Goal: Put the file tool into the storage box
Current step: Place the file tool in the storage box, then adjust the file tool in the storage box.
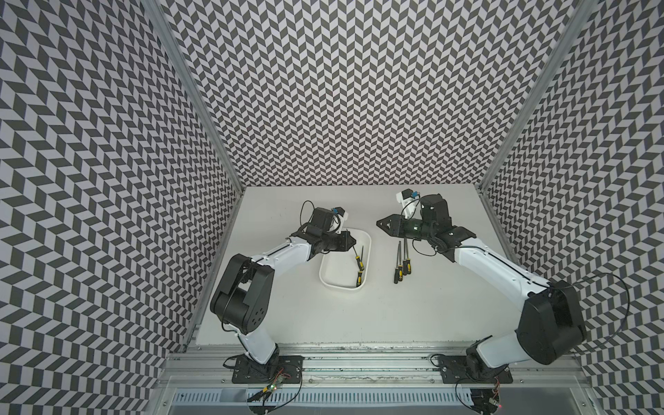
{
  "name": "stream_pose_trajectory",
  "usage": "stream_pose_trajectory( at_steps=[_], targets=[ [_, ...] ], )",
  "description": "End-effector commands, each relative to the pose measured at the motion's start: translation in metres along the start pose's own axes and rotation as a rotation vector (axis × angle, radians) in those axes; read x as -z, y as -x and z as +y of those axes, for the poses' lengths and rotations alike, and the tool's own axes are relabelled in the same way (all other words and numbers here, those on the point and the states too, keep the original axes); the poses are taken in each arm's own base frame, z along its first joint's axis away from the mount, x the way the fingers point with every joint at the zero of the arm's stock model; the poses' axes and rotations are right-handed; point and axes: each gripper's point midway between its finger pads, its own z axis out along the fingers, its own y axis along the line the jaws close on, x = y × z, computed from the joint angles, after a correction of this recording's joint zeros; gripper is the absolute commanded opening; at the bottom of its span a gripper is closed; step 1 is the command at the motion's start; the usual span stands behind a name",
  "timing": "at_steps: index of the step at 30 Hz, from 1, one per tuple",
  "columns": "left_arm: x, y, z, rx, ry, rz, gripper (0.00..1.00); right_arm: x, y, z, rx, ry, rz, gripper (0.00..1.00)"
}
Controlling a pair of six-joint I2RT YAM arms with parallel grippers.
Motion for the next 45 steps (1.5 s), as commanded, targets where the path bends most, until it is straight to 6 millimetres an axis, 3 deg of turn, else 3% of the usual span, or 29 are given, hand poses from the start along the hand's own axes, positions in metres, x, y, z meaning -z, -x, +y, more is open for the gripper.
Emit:
stream_pose_trajectory(
  at_steps=[1,6,13,17,23,28,33,40,45],
  targets=[
    [-0.013,-0.014,0.007,-0.031,0.034,0.036,0.14,0.004,0.005,0.001,0.021,0.011,-0.029,0.34],
    [-0.015,-0.019,0.009,-0.044,0.057,0.051,0.14,0.005,0.004,-0.001,0.017,0.005,-0.030,0.34],
    [0.001,0.011,-0.015,-0.074,0.013,-0.020,0.15,0.003,-0.002,-0.004,0.002,0.013,-0.014,0.33],
    [-0.001,0.013,-0.015,-0.054,0.015,-0.001,0.15,0.004,-0.001,-0.002,0.004,0.014,-0.022,0.33],
    [-0.003,0.000,0.006,-0.030,0.116,0.049,0.44,0.005,0.000,-0.002,0.008,0.016,-0.020,0.33],
    [0.003,-0.011,0.019,-0.023,0.190,0.074,0.48,-0.011,-0.020,-0.014,-0.027,-0.007,0.105,0.33],
    [0.028,0.008,0.005,-0.015,0.168,-0.066,0.50,-0.028,-0.046,-0.021,-0.042,-0.023,0.208,0.28],
    [0.096,0.058,-0.006,0.003,0.200,-0.329,0.54,-0.054,-0.065,-0.007,0.033,-0.061,0.297,0.29],
    [0.104,0.070,0.004,0.033,0.202,-0.327,0.56,-0.080,-0.072,-0.012,0.062,-0.116,0.360,0.30]
  ],
)
